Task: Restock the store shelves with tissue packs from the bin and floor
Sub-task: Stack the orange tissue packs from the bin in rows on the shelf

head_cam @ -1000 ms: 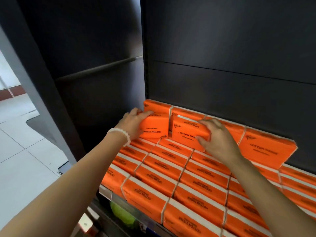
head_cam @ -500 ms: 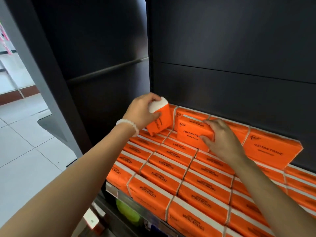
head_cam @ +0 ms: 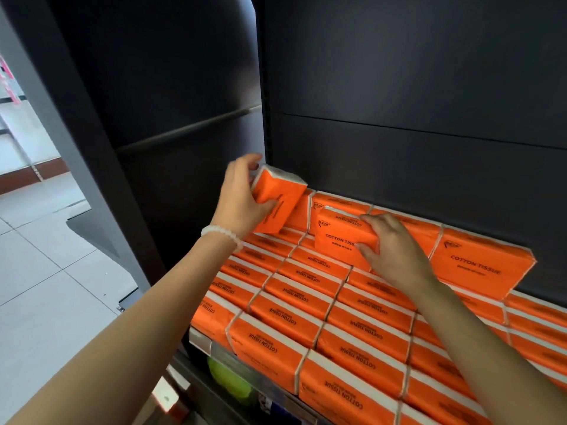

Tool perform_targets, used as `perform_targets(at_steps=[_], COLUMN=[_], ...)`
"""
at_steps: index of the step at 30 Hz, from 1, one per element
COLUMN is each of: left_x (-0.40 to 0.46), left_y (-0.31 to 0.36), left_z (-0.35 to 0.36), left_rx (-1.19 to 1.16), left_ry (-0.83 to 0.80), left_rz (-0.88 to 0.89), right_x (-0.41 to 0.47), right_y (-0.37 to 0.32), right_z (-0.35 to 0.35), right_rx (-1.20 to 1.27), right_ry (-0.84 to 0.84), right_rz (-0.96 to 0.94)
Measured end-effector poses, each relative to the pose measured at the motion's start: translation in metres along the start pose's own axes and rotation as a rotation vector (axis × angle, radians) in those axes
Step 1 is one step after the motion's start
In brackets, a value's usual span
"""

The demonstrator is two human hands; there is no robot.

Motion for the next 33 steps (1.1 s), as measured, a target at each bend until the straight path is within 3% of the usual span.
perform_targets(at_steps=[2, 7, 13, 22, 29, 33], left_x=[-0.001, -0.009, -0.001, 0.029, 0.025, 0.021], left_y=[0.002, -0.023, -0.017, -0.019, -0.043, -0.047], left_z=[-0.001, 0.028, 0.036, 0.045, 0.056, 0.059], left_rx=[0.049, 0.377, 0.675, 0.627, 0.497, 0.515], left_ry=[-0.010, -0.345, -0.368, -0.336, -0.256, -0.302], left_rz=[0.040, 0.036, 0.138, 0.310, 0.217, 0.176], right_x=[0.000, -0.001, 0.002, 0.012, 0.015, 0.020], right_y=[0.000, 0.000, -0.005, -0.012, -0.015, -0.019], right_z=[0.001, -0.001, -0.006, -0.002, 0.012, 0.017], right_rx=[0.000, 0.005, -0.152, -0.059, -0.159, -0.199], right_ry=[-0.001, -0.011, 0.092, 0.130, 0.292, 0.318], right_rz=[-0.002, -0.006, -0.101, -0.089, -0.147, -0.157])
Point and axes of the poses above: each hand's wrist, its own x-axis towards the middle knuckle, its own z-axis out of the palm, y = z × x, the point moved 4 cm from there along x, towards the middle knuckle, and after that the axes turned 2 degrees about -y, right-handed, at the moved point
